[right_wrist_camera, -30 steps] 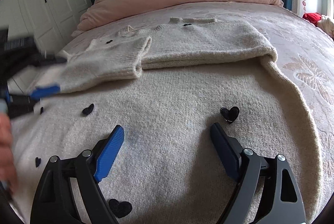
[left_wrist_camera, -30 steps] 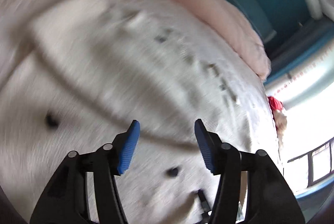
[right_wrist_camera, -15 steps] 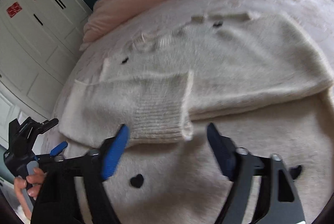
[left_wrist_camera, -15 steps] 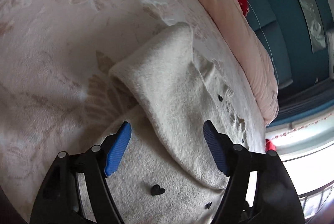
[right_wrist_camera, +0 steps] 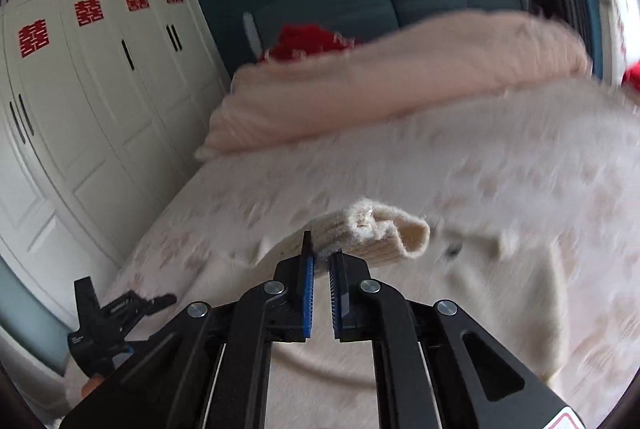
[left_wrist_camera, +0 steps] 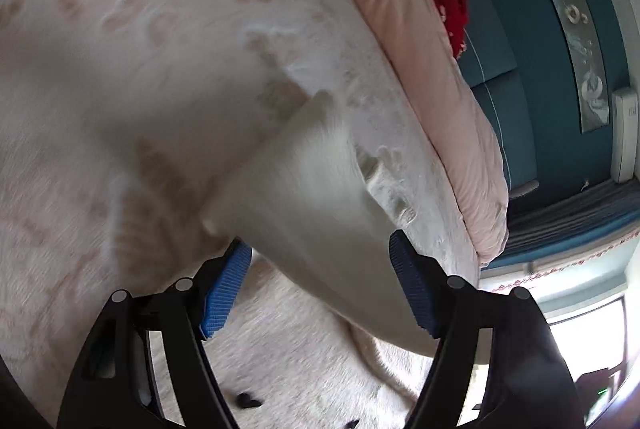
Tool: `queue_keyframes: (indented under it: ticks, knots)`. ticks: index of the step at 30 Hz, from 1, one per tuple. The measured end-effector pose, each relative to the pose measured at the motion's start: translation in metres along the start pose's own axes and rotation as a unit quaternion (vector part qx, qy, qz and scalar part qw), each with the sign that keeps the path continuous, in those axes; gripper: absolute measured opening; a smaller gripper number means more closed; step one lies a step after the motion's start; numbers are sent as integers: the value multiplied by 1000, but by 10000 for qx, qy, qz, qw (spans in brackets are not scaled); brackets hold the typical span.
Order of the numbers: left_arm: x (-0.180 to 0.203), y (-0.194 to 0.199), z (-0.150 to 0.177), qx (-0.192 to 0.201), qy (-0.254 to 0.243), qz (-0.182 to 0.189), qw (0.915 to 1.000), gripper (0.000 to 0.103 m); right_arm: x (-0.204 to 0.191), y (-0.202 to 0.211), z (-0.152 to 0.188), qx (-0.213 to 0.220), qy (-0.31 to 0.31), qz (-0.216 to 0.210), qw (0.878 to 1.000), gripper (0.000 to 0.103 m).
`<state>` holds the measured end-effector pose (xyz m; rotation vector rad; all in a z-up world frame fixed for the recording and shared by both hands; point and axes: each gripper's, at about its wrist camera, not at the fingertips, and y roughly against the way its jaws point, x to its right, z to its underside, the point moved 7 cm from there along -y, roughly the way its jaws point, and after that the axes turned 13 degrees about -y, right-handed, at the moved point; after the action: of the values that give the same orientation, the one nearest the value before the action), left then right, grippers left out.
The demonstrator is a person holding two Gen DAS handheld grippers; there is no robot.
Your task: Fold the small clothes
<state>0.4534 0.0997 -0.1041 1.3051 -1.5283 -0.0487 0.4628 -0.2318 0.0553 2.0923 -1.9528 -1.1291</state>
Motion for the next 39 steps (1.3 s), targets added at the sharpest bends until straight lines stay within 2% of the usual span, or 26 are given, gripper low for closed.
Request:
queue_keyframes:
  ticks: [1,2,3,5,6,7,8,10,13,15,17,19,20,21,22,25,27,28,29,30,31,34,35,37,39]
  knots:
    - [3,-8,0,-79,-51,-5,10000,64,14,1,-6,85,63,211,9997,6]
    - [4,-21,4,-271,-71,-57,9996,56,31,-3,-4,43,33,398,9992,7]
    - [2,-31,9,-422,-37,-120,9990,53,54,-12,3,-96,-57,624,9980,7]
    - [-2,-44,22,-627,124,-132,9979,52,118,-40,39,-614,-416,1187,9902,7]
    - [-5,-47,29,-644,224,-79,9976,52,151,-56,65,-1018,-649,1437,9822,7]
    - [-5,-46,32,-611,257,-19,9978,52,172,-63,83,-1275,-886,1499,9764,7]
    - [-5,-45,34,-552,254,16,9981,52,186,-67,98,-1424,-1158,1384,9732,8]
    - [-6,-41,35,-457,275,77,9985,53,196,-63,102,-1289,-1624,977,9734,8]
    - [-6,-40,33,-409,419,108,9982,52,198,-65,96,-1243,-1970,730,9698,23]
    - [-10,-33,30,-254,562,172,9979,52,195,-70,91,-1245,-2023,639,9693,40]
    - [-7,-29,26,-131,621,228,9977,53,196,-73,89,-1222,-2001,635,9700,44]
    - [-6,-30,26,-104,636,190,9977,53,191,-82,88,-1235,-1895,715,9715,36]
    - [-6,-32,26,-127,636,114,9978,46,191,-82,91,-1249,-1874,731,9716,7]
    - [-6,-31,26,-77,629,0,9980,34,189,-79,91,-1288,-1881,706,9711,8]
    - [-6,-29,25,-42,556,-101,9984,9,184,-76,81,-1179,-1861,675,9731,8]
    - [-1,-18,17,207,245,-239,9992,7,153,-29,40,-410,-1675,138,9849,7]
    - [-2,-22,18,138,-115,-520,9985,7,148,-10,28,6,-1426,26,9898,6]
    - [-6,-27,21,52,-151,-601,9981,7,159,-21,37,-157,-1225,363,9917,6]
    - [-11,-33,24,-46,-146,-668,9976,6,177,-44,56,-662,-1239,698,9876,6]
    - [-18,-38,30,-126,-108,-767,9969,6,194,-61,74,-1096,-1391,934,9798,6]
    - [-19,-38,31,-129,-96,-758,9970,6,207,-70,88,-1352,-1536,1059,9731,6]
    - [-14,-36,33,-80,-381,-810,9959,6,196,-48,72,-785,-1639,636,9813,6]
    - [-14,-37,34,-86,-493,-846,9952,6,196,-46,70,-669,-1546,658,9835,6]
    - [-15,-39,34,-120,-552,-858,9947,6,214,-67,91,-1125,-1499,1053,9766,5]
    - [-15,-38,33,-124,-624,-891,9940,6,218,-66,90,-1080,-1560,972,9770,5]
